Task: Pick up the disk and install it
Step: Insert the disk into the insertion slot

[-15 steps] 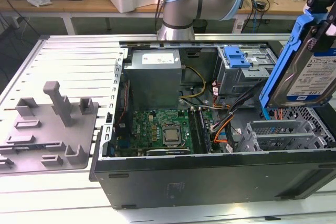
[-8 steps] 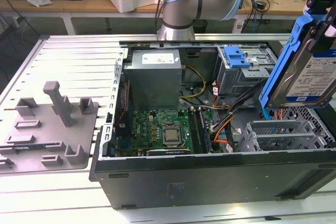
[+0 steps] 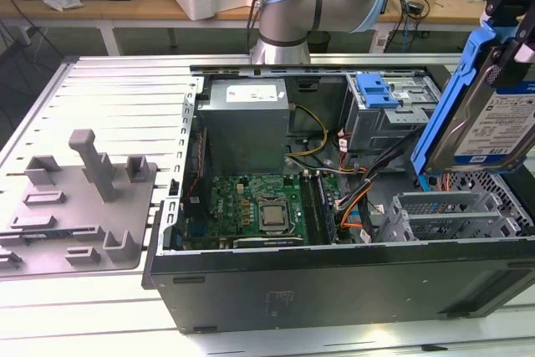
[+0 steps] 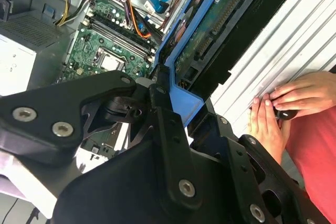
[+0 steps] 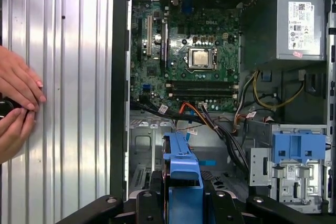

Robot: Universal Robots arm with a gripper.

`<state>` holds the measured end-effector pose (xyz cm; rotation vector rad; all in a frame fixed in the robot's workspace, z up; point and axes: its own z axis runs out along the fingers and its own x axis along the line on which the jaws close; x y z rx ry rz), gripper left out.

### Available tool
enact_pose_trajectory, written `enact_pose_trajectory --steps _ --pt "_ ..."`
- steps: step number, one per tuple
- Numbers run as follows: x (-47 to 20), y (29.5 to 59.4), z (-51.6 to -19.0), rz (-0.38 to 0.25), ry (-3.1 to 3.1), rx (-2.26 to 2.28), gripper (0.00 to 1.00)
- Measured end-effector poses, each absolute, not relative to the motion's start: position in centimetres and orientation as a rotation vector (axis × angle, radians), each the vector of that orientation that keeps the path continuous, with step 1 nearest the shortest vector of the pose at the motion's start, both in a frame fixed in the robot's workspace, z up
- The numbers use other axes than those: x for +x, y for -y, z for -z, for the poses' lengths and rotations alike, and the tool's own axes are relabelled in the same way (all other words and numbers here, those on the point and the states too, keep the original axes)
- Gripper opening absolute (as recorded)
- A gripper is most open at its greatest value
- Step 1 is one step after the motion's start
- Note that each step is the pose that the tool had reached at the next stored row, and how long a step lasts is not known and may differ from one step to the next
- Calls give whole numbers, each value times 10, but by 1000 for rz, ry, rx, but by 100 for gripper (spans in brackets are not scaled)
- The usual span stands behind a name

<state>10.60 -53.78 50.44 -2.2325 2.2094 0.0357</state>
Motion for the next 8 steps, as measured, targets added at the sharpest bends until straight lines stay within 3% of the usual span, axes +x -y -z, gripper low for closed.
enact_pose_trajectory --steps 8 --pt "106 539 -500 -38 -2206 -2233 37"
